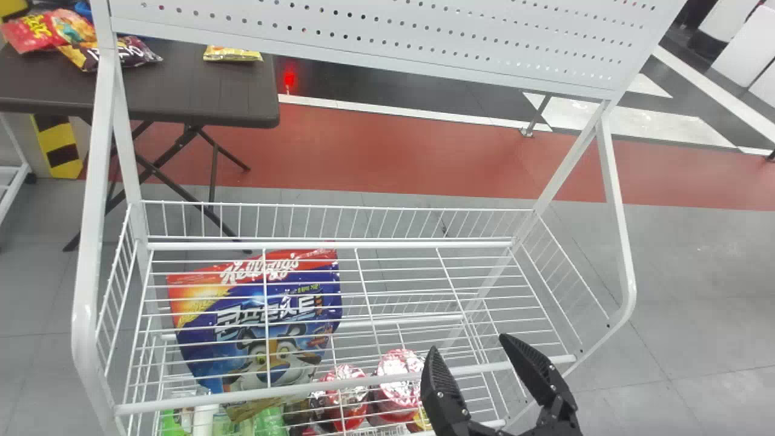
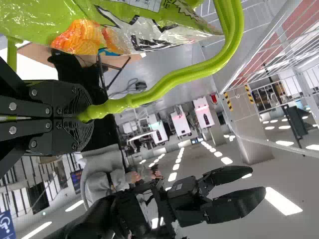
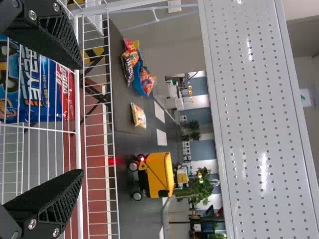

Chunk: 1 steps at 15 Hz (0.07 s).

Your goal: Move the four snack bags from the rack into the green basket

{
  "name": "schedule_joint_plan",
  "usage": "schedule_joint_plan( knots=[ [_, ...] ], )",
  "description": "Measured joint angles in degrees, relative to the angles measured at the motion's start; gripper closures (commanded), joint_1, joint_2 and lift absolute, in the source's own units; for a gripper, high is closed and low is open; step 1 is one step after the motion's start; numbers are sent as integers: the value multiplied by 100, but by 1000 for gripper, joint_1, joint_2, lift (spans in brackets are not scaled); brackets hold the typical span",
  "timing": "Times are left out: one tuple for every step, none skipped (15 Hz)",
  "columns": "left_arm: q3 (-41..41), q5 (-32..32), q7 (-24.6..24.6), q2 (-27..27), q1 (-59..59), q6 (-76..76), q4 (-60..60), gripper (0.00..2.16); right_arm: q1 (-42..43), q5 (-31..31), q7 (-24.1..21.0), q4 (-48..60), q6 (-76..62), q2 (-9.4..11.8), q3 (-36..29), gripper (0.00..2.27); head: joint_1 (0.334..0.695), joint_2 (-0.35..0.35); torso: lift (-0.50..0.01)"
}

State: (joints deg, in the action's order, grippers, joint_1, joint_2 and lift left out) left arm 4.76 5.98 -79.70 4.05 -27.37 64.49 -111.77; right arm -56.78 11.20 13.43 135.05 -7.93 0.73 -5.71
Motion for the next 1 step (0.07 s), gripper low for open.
schedule_joint_plan(
  knots=[
    [-1, 0, 1, 0, -4, 0, -6, 1929, 0, 27, 30, 0, -1, -5, -16, 63, 695, -350, 0]
  ],
)
